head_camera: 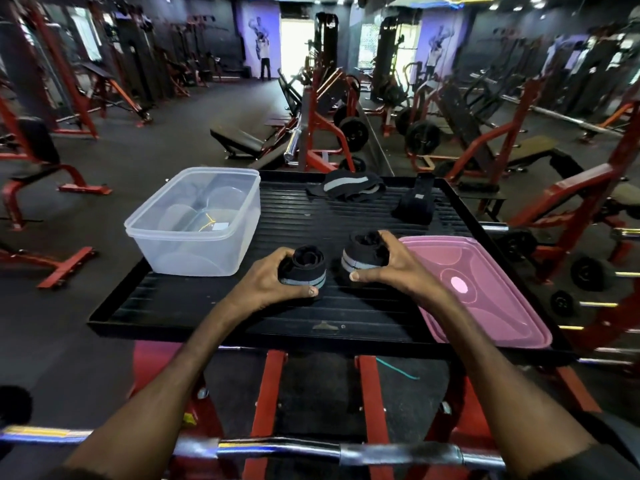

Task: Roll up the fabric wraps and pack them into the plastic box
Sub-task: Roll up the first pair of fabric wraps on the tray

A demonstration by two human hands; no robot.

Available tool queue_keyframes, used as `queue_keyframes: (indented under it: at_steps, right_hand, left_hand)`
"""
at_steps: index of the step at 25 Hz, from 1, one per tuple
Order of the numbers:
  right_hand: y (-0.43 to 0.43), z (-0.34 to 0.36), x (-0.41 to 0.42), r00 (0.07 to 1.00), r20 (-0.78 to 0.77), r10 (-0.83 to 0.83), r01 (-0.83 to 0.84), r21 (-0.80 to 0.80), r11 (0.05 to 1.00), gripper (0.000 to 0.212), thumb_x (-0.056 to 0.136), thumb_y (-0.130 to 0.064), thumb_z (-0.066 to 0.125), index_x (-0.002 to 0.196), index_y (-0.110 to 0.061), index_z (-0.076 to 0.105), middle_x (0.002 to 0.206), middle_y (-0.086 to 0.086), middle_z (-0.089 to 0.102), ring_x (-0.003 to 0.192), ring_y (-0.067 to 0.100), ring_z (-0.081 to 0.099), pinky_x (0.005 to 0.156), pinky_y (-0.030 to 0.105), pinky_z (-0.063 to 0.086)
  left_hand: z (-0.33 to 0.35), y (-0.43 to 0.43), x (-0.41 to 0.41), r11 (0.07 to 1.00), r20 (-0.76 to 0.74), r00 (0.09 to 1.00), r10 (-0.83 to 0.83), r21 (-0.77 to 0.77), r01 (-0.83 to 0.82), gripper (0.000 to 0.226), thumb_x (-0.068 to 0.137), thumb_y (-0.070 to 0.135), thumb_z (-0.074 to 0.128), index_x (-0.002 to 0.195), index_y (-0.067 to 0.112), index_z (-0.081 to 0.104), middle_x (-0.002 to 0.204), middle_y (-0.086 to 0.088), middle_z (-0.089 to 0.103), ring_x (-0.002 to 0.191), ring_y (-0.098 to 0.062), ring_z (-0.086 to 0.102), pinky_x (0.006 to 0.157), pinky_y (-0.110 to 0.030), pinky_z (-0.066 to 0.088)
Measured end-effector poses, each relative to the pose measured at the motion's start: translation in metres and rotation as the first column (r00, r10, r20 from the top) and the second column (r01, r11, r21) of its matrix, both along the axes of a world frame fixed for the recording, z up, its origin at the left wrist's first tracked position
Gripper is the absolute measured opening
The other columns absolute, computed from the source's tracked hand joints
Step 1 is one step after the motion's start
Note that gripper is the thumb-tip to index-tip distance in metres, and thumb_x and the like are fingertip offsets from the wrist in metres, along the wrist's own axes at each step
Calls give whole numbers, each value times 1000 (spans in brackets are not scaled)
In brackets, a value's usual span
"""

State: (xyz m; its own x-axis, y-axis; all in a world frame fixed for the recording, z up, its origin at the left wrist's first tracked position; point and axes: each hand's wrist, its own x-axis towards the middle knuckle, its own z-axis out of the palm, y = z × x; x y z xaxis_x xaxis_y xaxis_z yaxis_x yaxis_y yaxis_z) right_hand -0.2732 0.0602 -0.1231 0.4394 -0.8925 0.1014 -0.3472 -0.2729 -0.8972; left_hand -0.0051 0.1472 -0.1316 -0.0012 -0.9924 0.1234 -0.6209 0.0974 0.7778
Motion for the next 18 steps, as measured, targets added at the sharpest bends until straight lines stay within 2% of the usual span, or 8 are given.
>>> queue_keyframes:
  at_steps: [2,5,7,10,13,16,18]
  right_hand:
    - [2,-2,11,994,-80,76,-79,-33,996,82,50,-30,93,125,-26,58,119,-6,71,113,12,66,104,42,50]
    - [-3,13,29,992,-61,106,-109,-58,992,76,49,-28,93,117,-32,60,116,-9,70,112,10,65,104,44,50]
    - [-8,41,45,990,-33,136,-139,-114,984,73,52,-25,95,114,-36,57,116,-12,67,111,6,63,101,35,50]
    - [-16,95,88,962,1,273,-267,-205,942,74,61,-8,94,122,-23,55,117,-10,64,110,6,61,95,21,48]
    - [-23,131,150,918,9,396,-382,-245,891,77,57,-9,93,125,-15,57,121,2,68,113,13,65,98,32,54]
    - [-27,139,208,897,-6,442,-431,-232,872,81,51,-19,92,124,-14,59,118,8,71,109,22,70,90,47,59]
    - [-28,138,236,899,-22,438,-434,-197,879,73,52,-17,93,117,-11,61,108,6,72,97,20,71,79,41,60]
  left_hand:
    - [3,2,-7,1000,20,1000,15,2,-15,64,64,38,94,117,27,61,108,16,69,98,9,63,81,-5,44]
    - [16,10,-9,996,-11,998,68,-62,-69,67,62,35,95,120,24,63,109,15,70,101,5,65,86,-10,48]
    - [41,12,-1,984,-44,992,119,-131,-124,70,64,34,95,124,23,62,114,13,69,105,0,65,90,-14,50]
    - [95,16,34,969,42,987,158,-198,-147,68,68,35,92,127,24,60,119,9,67,109,-5,64,96,-27,52]
    - [147,28,79,968,206,966,155,-225,-107,53,70,32,91,116,23,63,108,6,69,101,-12,66,89,-36,53]
    - [171,37,124,971,226,956,188,-189,-146,45,70,31,91,105,18,66,102,-3,73,99,-22,69,88,-46,55]
    - [172,37,151,981,247,954,167,-139,-135,43,71,30,90,104,14,67,103,-10,74,100,-30,70,91,-53,54]
